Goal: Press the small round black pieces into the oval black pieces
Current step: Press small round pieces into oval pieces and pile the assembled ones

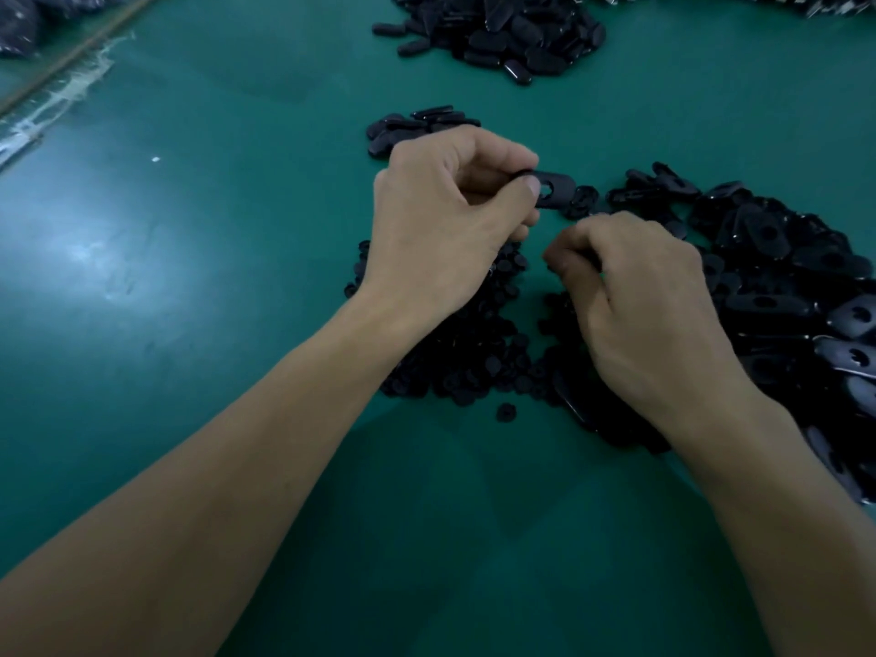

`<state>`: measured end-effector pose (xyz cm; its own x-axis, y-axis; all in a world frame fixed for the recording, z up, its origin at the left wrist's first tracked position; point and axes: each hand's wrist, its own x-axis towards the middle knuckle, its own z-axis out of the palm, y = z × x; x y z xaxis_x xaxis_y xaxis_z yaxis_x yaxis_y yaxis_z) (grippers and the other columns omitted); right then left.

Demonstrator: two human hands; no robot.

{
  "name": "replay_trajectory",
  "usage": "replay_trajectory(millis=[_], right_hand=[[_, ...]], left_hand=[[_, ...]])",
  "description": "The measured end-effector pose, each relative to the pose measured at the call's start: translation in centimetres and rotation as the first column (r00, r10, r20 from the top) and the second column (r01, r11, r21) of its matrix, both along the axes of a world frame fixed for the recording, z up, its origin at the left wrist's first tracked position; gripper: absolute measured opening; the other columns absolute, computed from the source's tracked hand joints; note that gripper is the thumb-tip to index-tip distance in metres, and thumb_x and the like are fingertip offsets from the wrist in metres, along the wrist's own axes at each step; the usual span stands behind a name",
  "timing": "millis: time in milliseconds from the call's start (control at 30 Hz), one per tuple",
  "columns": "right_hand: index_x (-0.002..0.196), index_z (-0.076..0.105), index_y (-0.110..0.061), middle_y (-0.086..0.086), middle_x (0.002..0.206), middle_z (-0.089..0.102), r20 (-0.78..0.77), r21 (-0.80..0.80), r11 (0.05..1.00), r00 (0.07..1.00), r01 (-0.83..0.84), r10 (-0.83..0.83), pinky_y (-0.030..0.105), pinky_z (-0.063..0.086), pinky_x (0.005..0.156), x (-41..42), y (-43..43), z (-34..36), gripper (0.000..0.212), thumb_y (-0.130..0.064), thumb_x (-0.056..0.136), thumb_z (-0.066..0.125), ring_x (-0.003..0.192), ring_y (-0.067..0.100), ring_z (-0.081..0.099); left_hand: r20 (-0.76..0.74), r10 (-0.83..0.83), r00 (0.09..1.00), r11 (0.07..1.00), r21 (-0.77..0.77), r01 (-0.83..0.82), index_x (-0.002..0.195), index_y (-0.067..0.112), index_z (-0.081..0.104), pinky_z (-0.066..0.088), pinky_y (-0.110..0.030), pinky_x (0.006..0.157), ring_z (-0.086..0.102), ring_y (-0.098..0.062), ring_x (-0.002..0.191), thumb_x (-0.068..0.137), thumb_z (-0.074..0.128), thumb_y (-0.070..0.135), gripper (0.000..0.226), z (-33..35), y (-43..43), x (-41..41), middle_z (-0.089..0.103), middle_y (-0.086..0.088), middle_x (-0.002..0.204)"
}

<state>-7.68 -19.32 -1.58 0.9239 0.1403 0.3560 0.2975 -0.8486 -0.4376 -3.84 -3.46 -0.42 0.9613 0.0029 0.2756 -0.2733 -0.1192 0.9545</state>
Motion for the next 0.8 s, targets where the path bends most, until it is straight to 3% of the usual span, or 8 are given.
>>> replay_trajectory(millis=[100,200,267,433,500,600,800], right_hand=[[0.096,0.063,-0.017,-0.009,0.083,0.063,0.056,0.187,0.982,0.998,0.031,-0.042,0.032,0.046,0.070,-0.08,-0.04,0.28,0.011,-0.016,0.102,0.054,0.077,0.012,0.059],[0.109,0.070,-0.015,-0.024,0.086,0.060,0.132,0.252,0.967,0.988,0.039,-0.074,0.009,0.046,0.076,-0.16,0.00,0.64,0.014,-0.015,0.099,0.059,0.080,-0.008,0.060],[0.113,0.071,-0.015,-0.027,0.089,0.059,0.160,0.296,0.955,0.984,0.031,-0.082,0.002,0.043,0.080,-0.09,-0.07,0.66,0.018,-0.014,0.097,0.063,0.082,-0.017,0.059],[0.103,0.070,-0.024,-0.028,0.088,0.062,0.181,0.387,0.922,0.980,0.006,-0.082,0.008,0.049,0.076,-0.03,-0.05,0.54,0.012,-0.016,0.094,0.068,0.082,-0.006,0.067],[0.100,0.070,-0.028,-0.022,0.088,0.066,0.183,0.390,0.921,0.980,-0.002,-0.075,0.008,0.048,0.075,-0.05,-0.04,0.55,0.014,-0.016,0.093,0.069,0.081,-0.004,0.066],[0.099,0.072,-0.027,-0.011,0.091,0.069,0.170,0.413,0.911,0.981,0.016,-0.094,0.013,0.050,0.076,0.04,-0.15,0.55,0.014,-0.016,0.091,0.072,0.081,0.000,0.066],[0.102,0.070,-0.032,-0.025,0.089,0.067,0.137,0.437,0.899,0.985,0.032,-0.102,0.028,0.058,0.074,-0.03,0.07,0.83,0.017,-0.017,0.094,0.067,0.077,0.007,0.069]], left_hand=[[-0.007,-0.013,1.000,1.000,0.012,0.013,0.087,0.016,0.072,0.062,-0.031,0.067,0.076,-0.017,0.069,0.088,0.073,0.002,0.014,0.02,0.05,-0.06,0.076,-0.001,0.075],[-0.014,-0.037,0.999,0.998,0.055,0.038,0.084,0.019,0.069,0.064,-0.039,0.070,0.076,-0.019,0.069,0.087,0.073,0.004,0.015,-0.01,0.00,-0.16,0.076,-0.001,0.073],[-0.009,-0.056,0.998,0.995,0.079,0.057,0.085,0.019,0.067,0.064,-0.041,0.071,0.076,-0.019,0.069,0.087,0.072,0.004,0.015,-0.05,-0.05,-0.20,0.076,-0.001,0.072],[0.064,-0.043,0.997,0.980,0.195,0.030,0.087,0.023,0.071,0.062,-0.031,0.074,0.074,-0.008,0.072,0.085,0.075,0.005,0.018,-0.17,-0.24,-0.33,0.075,0.005,0.077],[0.108,-0.050,0.993,0.973,0.228,0.024,0.087,0.020,0.072,0.059,-0.020,0.070,0.072,-0.002,0.071,0.084,0.076,0.004,0.016,-0.16,-0.35,-0.53,0.074,0.010,0.077],[0.139,-0.078,0.987,0.971,0.234,0.044,0.086,0.015,0.073,0.056,-0.016,0.068,0.071,0.001,0.070,0.083,0.075,0.002,0.014,-0.24,-0.42,-0.64,0.074,0.011,0.077],[0.146,-0.109,0.983,0.966,0.249,0.070,0.084,0.017,0.071,0.054,-0.015,0.066,0.071,0.000,0.068,0.082,0.075,0.000,0.018,-0.30,-0.51,-0.74,0.074,0.009,0.078]])
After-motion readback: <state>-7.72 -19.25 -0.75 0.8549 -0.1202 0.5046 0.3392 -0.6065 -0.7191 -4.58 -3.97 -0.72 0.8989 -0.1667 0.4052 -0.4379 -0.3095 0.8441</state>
